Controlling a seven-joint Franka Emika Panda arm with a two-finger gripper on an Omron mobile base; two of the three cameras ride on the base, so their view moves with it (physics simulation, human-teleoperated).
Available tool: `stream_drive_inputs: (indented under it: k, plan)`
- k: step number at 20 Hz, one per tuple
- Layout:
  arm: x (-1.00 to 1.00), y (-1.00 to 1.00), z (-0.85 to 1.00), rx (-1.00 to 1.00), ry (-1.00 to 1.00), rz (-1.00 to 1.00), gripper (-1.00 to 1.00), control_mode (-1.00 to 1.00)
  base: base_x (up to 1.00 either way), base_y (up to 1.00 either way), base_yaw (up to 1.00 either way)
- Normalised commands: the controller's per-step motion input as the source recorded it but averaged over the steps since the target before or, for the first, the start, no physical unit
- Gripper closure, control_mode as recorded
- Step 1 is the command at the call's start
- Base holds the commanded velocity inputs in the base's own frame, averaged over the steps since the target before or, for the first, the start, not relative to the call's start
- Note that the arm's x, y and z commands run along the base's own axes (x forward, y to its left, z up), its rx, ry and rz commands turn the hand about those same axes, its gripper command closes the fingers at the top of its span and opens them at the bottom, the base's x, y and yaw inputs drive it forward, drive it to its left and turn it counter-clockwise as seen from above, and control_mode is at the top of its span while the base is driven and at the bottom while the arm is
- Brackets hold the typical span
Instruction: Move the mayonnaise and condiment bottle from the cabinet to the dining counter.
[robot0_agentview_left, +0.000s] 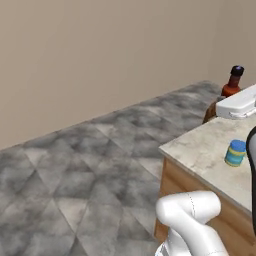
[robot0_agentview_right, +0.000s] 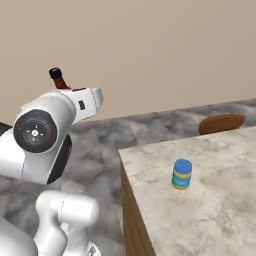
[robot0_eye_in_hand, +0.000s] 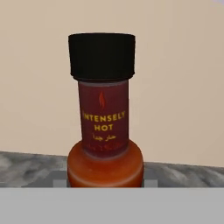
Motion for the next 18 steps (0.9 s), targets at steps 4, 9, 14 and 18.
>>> stream_drive_inputs:
  k: [4, 9, 14, 18]
  plan:
    - [0.0, 0.0, 0.0, 0.0, 0.0, 0.0, 1.0, 1.0, 0.0, 0.43, -0.42]
    - [0.0, 0.0, 0.0, 0.0, 0.0, 0.0, 1.0, 1.0, 0.0, 0.6, -0.41]
    - [0.0, 0.0, 0.0, 0.0, 0.0, 0.0, 1.0, 1.0, 0.0, 0.76, -0.4]
    - [0.0, 0.0, 0.0, 0.0, 0.0, 0.0, 1.0, 1.0, 0.0, 0.58, -0.43]
